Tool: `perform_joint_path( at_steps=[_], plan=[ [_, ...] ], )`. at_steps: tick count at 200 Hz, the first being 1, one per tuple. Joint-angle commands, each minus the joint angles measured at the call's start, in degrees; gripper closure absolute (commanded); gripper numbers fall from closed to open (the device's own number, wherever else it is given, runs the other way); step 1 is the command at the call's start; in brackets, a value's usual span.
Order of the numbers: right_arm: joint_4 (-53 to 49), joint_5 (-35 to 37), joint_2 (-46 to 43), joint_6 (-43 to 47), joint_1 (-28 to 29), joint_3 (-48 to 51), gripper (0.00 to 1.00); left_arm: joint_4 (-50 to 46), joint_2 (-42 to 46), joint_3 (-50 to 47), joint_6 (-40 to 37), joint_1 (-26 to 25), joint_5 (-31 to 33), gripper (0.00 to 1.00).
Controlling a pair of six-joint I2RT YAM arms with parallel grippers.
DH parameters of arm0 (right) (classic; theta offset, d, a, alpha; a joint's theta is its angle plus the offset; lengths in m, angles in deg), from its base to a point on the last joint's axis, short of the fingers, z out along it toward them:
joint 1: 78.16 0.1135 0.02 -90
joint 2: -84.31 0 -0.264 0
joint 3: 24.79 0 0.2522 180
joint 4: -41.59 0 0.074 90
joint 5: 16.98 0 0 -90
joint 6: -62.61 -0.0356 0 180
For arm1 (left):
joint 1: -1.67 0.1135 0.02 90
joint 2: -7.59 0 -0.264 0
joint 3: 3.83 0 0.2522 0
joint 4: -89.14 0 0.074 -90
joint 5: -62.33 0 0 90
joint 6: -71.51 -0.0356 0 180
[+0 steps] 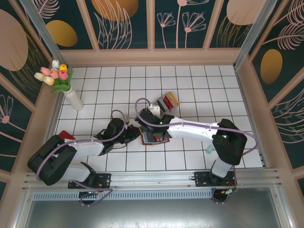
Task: Put the credit cards into the card holder
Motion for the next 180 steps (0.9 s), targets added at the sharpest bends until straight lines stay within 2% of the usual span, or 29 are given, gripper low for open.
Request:
perform_joint_path(
  at_steps=[1, 83, 135, 180],
  plan=[
    [-4.0, 2.6, 0.3, 1.3, 0.7, -1.7, 1.0, -0.1, 1.1, 0.7, -1.2, 0.4, 0.2, 1.0],
    [-0.9, 4.2, 1.6, 3.8, 4.3, -5.6, 1.0, 1.8, 1.9, 0.4, 0.6, 0.4, -0.9, 1.0],
    [-4.8, 6.3, 5.5, 2.7, 4.7, -7.2, 1.0, 1.8, 2.4, 0.5, 0.8, 0.4, -0.9, 1.0],
    [-5.9, 6.8, 4.6, 4.0, 5.5, -9.8, 1.0, 1.5, 2.1, 0.7, 0.6, 0.4, -0.9, 1.0]
  ],
)
